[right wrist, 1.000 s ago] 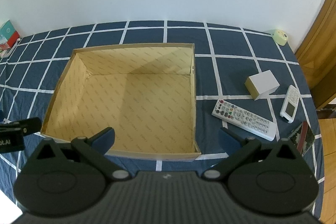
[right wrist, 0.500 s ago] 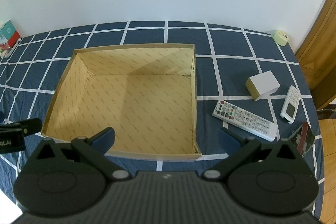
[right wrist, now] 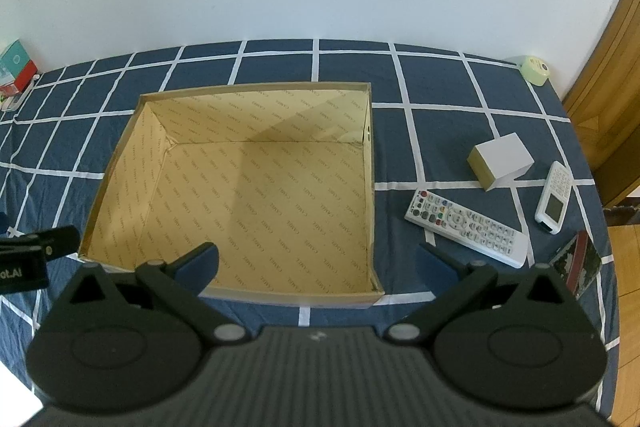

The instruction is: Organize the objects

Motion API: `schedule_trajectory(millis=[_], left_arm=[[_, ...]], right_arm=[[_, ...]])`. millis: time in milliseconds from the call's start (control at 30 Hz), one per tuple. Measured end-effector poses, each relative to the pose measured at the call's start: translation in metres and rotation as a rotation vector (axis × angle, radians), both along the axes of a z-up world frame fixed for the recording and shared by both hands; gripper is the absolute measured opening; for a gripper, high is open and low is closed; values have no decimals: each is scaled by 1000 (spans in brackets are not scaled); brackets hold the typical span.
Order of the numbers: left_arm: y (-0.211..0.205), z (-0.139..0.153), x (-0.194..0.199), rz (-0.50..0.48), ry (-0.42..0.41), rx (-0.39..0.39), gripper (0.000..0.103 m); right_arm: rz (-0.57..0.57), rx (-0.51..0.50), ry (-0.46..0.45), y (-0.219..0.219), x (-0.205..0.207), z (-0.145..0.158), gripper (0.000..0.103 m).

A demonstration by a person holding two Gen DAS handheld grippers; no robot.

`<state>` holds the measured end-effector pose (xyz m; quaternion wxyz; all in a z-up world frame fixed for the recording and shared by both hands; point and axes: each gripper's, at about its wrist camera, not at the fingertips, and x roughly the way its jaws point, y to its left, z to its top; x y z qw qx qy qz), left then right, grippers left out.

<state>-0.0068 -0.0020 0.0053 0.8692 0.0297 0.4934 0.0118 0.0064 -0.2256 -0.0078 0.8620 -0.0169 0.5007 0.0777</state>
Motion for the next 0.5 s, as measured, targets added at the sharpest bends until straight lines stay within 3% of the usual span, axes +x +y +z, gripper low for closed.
schedule_trajectory(millis=[500], left_arm=[[1, 0, -1, 0, -1, 0, 103]], right_arm=[[12, 2, -1, 0, 0, 0, 103]])
